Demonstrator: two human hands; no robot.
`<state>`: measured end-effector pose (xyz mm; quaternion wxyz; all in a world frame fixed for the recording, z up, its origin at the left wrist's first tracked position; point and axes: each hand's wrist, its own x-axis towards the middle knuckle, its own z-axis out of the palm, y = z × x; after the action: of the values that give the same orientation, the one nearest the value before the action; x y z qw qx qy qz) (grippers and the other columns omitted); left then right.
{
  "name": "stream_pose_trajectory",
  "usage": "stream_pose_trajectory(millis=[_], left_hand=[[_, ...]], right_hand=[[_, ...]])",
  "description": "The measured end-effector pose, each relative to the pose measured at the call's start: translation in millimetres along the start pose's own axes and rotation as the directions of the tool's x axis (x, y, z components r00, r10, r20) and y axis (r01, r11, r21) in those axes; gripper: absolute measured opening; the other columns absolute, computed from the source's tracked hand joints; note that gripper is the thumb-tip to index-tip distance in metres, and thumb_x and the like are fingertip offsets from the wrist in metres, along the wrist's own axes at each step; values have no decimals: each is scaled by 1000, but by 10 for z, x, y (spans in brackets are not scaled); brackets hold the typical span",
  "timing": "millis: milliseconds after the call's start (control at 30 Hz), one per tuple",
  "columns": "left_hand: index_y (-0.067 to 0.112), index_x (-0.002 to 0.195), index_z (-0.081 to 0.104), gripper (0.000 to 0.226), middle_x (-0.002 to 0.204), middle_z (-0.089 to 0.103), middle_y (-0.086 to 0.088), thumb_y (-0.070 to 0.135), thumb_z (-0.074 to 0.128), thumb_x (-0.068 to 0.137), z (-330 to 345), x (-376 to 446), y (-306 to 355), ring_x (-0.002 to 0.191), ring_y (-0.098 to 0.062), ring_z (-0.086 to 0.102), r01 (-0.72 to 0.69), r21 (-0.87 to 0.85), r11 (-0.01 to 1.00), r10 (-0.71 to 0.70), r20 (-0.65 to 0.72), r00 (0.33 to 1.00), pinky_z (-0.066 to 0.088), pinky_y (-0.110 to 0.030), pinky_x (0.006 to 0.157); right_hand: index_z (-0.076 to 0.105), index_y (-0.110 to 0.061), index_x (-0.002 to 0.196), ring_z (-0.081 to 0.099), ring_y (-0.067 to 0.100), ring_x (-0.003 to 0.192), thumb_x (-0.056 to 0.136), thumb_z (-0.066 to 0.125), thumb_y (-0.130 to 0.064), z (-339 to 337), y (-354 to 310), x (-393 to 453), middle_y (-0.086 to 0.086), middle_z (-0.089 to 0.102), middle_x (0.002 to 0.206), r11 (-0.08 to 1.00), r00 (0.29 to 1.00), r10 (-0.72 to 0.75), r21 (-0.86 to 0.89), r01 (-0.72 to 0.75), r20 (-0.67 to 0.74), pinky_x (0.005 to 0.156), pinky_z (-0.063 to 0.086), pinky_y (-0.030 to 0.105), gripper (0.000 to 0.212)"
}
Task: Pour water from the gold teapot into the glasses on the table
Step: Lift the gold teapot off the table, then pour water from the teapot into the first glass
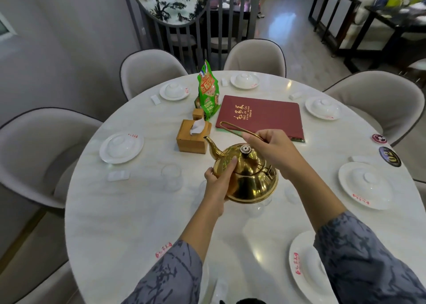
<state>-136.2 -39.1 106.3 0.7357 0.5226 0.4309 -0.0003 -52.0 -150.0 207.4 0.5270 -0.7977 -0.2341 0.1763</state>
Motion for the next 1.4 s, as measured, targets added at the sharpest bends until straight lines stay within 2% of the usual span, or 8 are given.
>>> stream_pose_trajectory(millis=[200, 367, 567, 733, 900, 1100, 1200, 1400], left_hand=[[29, 154, 20, 106, 151, 43, -10, 68, 73, 72, -527, -236, -119, 132, -34, 48, -18, 4, 1000, 18, 23, 1000, 51, -51, 105], [28, 153, 23, 109, 146, 48, -10, 70, 76, 67, -944, -361, -257, 127, -33, 53, -15, -4, 1000, 15, 49, 999, 53, -49, 101], [29, 148, 34, 130, 141, 55, -8, 83, 80, 39, -1413, -332, -402, 124, -34, 56, 4, -8, 1000, -3, 67, 998, 54, -54, 100], [26, 140, 49, 119, 133, 64, -7, 84, 80, 41, -1652, -159, -518, 119, -33, 61, 28, 17, 999, -30, 89, 996, 55, -54, 97], [24, 130, 60, 106, 124, 70, -6, 83, 79, 45, -1807, 27, -560, 114, -31, 65, 66, 68, 996, -73, 102, 992, 57, -52, 94], [18, 126, 61, 63, 114, 71, -7, 63, 66, 82, -1931, 73, -503, 104, -25, 66, 118, 85, 989, -130, 159, 979, 58, -40, 85], [20, 120, 63, 54, 105, 72, -3, 62, 64, 86, -1990, 138, -512, 96, -21, 66, 127, 118, 985, -146, 164, 976, 56, -34, 75], [23, 109, 66, 48, 101, 70, -2, 64, 62, 85, -2048, 278, -489, 95, -22, 63, 180, 144, 973, -202, 159, 966, 54, -38, 83]], right_hand=[[54, -14, 61, 35, 12, 44, 95, 59, -37, 416, -164, -313, -4, 42, 50, 997, 999, 4, 77, -8, 53, 50, 31, 31, 41], [60, -12, 66, 35, 14, 44, 101, 52, -31, 781, -203, -479, 0, 43, 52, 988, 993, 54, 141, -68, 104, 47, 29, 28, 40], [60, -6, 76, 37, 12, 43, 102, 50, -31, 1242, -205, -577, 3, 43, 56, 984, 984, 118, 116, -134, 137, 46, 31, 26, 38], [68, -7, 85, 38, 12, 43, 102, 51, -28, 1551, -168, -565, 5, 45, 57, 980, 977, 158, 97, -172, 143, 46, 32, 26, 31], [63, 13, 100, 41, 17, 47, 102, 48, -17, 1784, -87, -446, 9, 47, 62, 986, 981, 151, 45, -158, 121, 49, 37, 33, 34], [61, 4, 122, 45, 15, 50, 102, 46, -16, 1984, -3, -333, 4, 51, 62, 995, 992, 100, -38, -97, 80, 55, 42, 36, 32], [51, -12, 143, 47, 9, 50, 103, 47, -17, 2064, 12, -306, -7, 53, 62, 995, 995, 84, -64, -80, 57, 57, 43, 30, 41], [49, -12, 144, 45, 12, 43, 103, 47, -17, 2185, 47, -146, -3, 51, 56, 990, 989, 133, -54, -130, 67, 53, 45, 32, 42]])
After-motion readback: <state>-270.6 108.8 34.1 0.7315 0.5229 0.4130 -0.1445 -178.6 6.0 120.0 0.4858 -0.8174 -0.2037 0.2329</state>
